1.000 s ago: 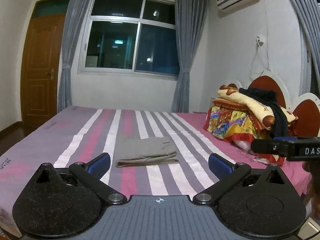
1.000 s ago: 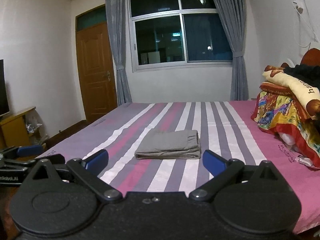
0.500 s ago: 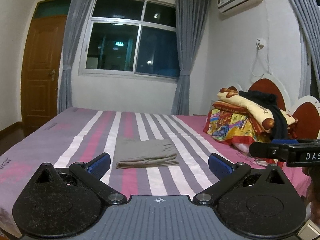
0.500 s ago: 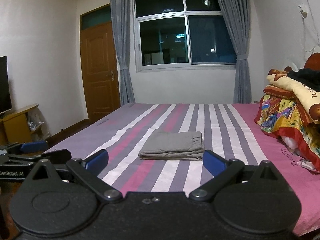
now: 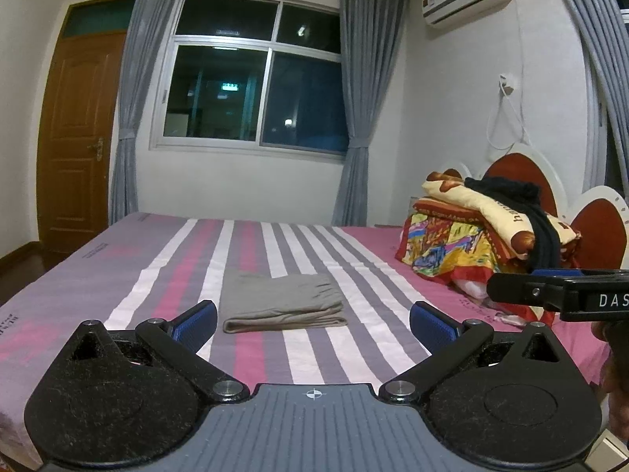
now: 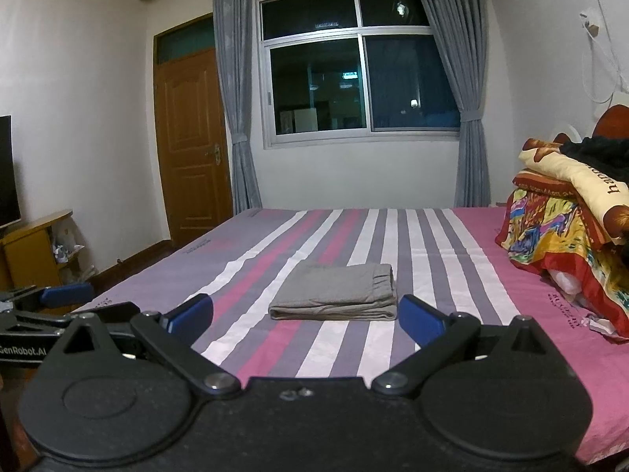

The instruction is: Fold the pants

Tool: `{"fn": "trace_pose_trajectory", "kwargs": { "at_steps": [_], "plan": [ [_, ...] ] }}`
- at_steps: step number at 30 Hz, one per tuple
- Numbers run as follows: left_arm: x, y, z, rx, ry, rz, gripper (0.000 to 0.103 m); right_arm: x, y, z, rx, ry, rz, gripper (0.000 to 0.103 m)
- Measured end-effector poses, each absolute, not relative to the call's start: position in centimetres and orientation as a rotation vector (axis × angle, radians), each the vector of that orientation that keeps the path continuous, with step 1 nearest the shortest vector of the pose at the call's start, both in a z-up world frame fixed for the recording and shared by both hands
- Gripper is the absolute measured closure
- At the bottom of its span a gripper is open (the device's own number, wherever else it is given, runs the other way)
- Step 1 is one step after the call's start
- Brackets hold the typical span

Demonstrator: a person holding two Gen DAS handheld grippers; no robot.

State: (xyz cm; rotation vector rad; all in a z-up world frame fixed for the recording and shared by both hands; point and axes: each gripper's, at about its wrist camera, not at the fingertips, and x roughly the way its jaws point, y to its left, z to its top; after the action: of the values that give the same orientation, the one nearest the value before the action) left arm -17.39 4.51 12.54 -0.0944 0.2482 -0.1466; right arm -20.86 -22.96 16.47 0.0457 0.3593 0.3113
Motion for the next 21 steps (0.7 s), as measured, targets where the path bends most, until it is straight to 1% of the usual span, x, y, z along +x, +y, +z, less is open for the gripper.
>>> {"fn": "trace_pose_trajectory", "kwargs": {
  "at_steps": [21],
  "plan": [
    [-17.74,3.76,12.46,-0.088,0.232,-0.137,0.0,-20.9,-23.49,16.69,0.054,0.358,0.319,0.002]
  ]
}}
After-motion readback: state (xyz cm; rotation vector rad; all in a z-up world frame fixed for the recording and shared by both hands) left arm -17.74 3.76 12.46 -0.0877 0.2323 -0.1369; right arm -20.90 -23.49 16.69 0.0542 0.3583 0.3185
